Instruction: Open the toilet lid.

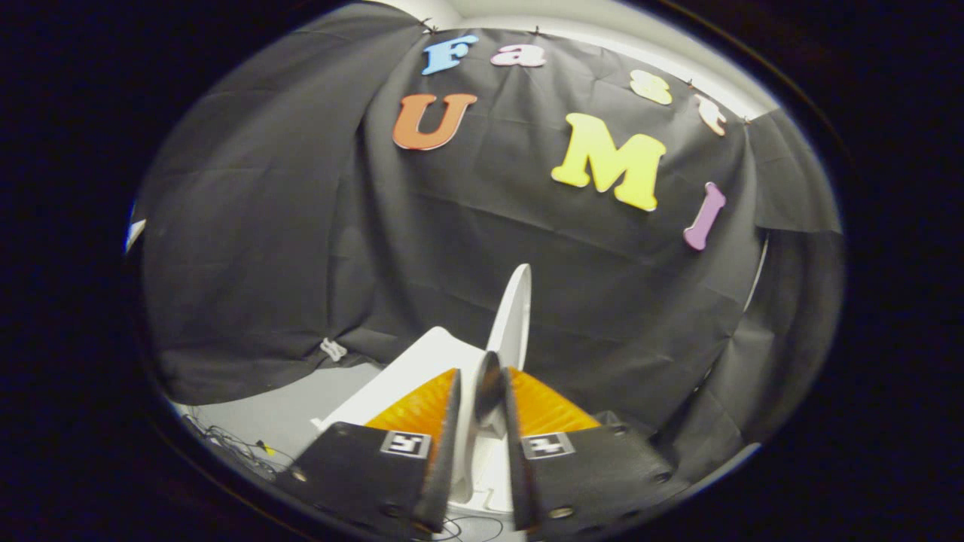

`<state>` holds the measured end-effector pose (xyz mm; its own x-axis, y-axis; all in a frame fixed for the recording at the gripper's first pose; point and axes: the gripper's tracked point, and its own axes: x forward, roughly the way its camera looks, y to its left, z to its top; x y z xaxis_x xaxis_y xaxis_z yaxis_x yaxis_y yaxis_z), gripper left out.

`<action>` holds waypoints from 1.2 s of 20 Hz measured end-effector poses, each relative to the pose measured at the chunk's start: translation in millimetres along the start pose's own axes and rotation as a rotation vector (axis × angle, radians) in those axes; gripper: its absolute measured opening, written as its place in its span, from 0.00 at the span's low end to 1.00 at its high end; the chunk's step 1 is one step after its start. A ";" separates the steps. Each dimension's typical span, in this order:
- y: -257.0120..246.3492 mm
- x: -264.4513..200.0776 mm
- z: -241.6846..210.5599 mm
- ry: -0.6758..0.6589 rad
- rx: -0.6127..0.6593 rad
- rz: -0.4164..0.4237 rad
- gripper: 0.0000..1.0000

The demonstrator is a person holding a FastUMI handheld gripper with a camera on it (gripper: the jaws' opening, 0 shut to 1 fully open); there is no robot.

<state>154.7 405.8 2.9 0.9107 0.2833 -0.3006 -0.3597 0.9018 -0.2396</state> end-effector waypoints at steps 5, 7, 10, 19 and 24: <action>-23.2 -13.3 16.4 -0.103 0.087 -0.027 0.76; -31.6 -21.2 27.6 -0.167 0.103 -0.023 0.88; -56.7 -40.7 41.5 -0.250 0.145 -0.021 1.00; -172.3 -122.6 27.7 -0.341 0.356 -0.049 1.00; -252.6 -164.4 -30.3 -0.336 0.428 -0.145 1.00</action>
<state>89.6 121.6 84.9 0.9844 0.1722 0.0347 -0.1756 0.9713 0.1604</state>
